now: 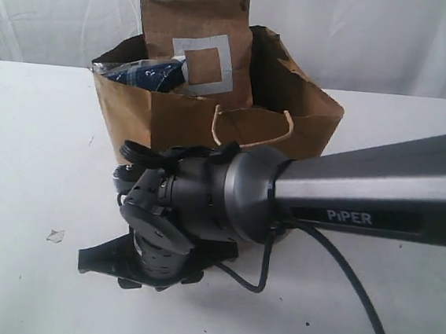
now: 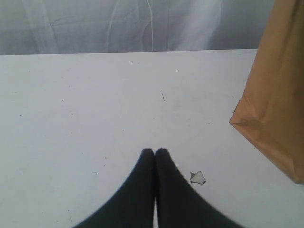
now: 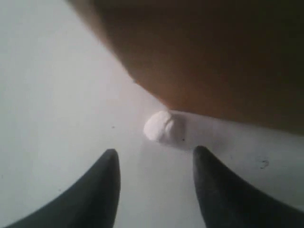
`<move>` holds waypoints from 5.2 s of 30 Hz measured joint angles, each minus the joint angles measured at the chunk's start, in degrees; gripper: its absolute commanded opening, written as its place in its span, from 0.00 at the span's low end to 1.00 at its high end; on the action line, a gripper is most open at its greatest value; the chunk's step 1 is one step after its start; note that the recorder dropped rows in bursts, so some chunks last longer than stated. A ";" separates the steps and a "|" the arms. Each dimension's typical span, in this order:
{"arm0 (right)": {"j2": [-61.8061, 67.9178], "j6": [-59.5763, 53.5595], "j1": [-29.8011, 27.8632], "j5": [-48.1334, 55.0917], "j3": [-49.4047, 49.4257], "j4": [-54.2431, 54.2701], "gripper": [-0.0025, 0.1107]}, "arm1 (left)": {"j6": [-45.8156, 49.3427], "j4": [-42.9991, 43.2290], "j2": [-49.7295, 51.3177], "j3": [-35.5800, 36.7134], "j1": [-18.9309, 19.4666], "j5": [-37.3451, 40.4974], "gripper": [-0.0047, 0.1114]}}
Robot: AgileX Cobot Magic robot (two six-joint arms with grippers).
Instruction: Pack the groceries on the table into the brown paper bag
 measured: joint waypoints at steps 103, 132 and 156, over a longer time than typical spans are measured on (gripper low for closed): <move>-19.75 -39.03 -14.12 9.60 -13.12 -9.64 0.48 | 0.00 0.00 0.00 0.00 0.00 0.00 0.04; -72.30 -16.32 -14.12 12.79 19.89 -25.16 0.30 | 0.00 0.00 0.00 0.00 0.00 0.00 0.04; -95.71 -17.60 -14.12 15.22 32.45 -10.83 0.02 | 0.00 0.00 0.00 0.00 0.00 0.00 0.04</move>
